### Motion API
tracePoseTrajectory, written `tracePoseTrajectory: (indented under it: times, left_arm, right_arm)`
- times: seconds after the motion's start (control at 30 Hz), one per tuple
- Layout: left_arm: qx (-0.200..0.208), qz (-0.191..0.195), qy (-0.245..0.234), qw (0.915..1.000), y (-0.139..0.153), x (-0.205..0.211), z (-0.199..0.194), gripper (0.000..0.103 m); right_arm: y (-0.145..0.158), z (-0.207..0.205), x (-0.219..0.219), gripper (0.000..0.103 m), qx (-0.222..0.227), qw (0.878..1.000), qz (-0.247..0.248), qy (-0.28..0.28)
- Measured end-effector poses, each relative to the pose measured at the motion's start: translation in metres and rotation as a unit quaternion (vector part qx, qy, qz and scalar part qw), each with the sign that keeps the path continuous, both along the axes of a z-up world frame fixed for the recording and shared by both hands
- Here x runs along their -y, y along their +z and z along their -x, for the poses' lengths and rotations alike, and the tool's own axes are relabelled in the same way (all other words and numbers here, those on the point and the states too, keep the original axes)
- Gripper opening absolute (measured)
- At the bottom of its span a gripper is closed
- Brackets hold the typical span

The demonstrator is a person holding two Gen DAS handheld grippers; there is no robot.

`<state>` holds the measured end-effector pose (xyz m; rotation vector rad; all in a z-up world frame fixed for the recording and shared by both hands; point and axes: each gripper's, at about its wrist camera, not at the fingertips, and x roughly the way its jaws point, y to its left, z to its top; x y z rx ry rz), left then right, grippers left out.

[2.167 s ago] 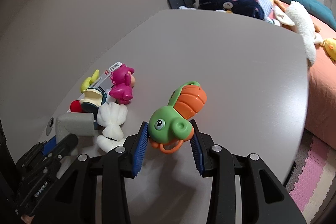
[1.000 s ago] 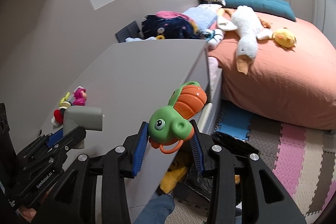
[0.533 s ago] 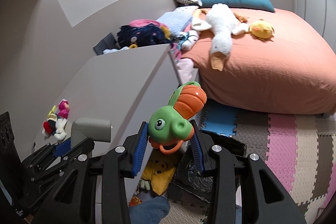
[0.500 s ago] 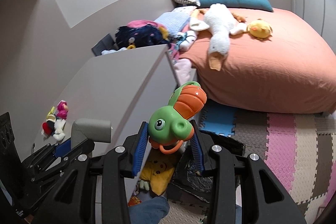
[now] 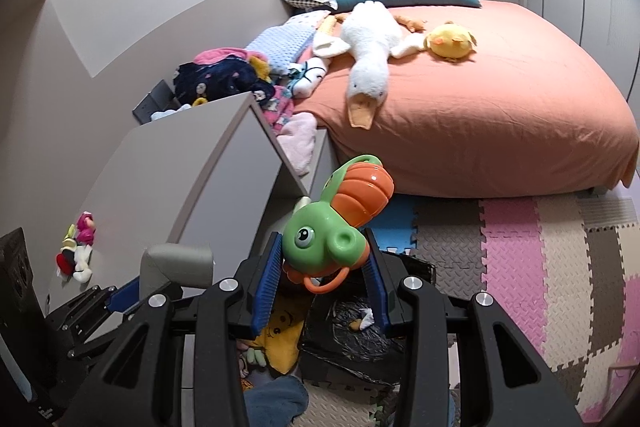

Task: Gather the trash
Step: 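Open both tools to drop the grey plush and green toy into the bin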

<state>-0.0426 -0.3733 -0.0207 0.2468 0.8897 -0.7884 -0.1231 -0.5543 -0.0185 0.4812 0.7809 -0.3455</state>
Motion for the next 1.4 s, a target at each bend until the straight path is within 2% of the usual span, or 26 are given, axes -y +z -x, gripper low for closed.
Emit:
tracePoseTrajectory:
  times: [0.07,0.1,0.13,0.17,0.2,0.23,0.3,0.4,0.87,1.4]
  left_arm:
    - [-0.008,-0.005,-0.007,0.9999,-0.005,0.004,-0.003,0.035]
    - [-0.013,-0.01,-0.012,0.9998,-0.009,0.007,-0.005,0.041]
    - [-0.02,-0.02,-0.017,0.9994,-0.014,0.01,-0.006,0.065]
    - [-0.02,-0.029,-0.017,0.9992,-0.018,0.013,-0.007,0.082]
    - [-0.009,-0.04,-0.009,0.9991,-0.021,0.014,-0.008,0.097]
    - [0.005,-0.05,0.001,0.9987,-0.023,0.014,-0.008,0.097]
    - [0.008,-0.068,0.01,0.9976,-0.027,0.014,-0.011,0.097]
    - [-0.001,-0.067,0.018,0.9976,-0.029,0.008,-0.016,0.097]
    - [0.011,-0.053,0.05,0.9973,-0.018,-0.019,-0.024,0.097]
    - [0.03,-0.04,0.109,0.9928,0.001,-0.087,-0.041,0.097]
  right_arm:
    - [-0.004,-0.002,0.004,0.041,-0.007,1.0,-0.002,-0.002]
    - [-0.005,-0.004,0.004,0.041,-0.011,1.0,-0.002,-0.001]
    - [-0.007,-0.007,0.005,0.044,-0.017,1.0,-0.001,0.0]
    - [-0.01,-0.011,0.006,0.05,-0.029,1.0,0.004,-0.002]
    - [-0.012,-0.012,0.007,0.064,-0.034,0.999,0.007,-0.01]
    - [-0.013,-0.012,0.009,0.07,-0.037,0.999,0.012,-0.02]
    - [-0.014,-0.013,0.01,0.073,-0.043,0.998,0.03,-0.036]
    - [-0.018,-0.015,0.012,0.073,-0.046,0.998,0.031,-0.036]
    - [-0.017,-0.029,-0.003,0.073,-0.044,0.999,0.029,-0.014]
    - [-0.009,-0.072,-0.068,0.073,-0.033,0.998,0.035,0.051]
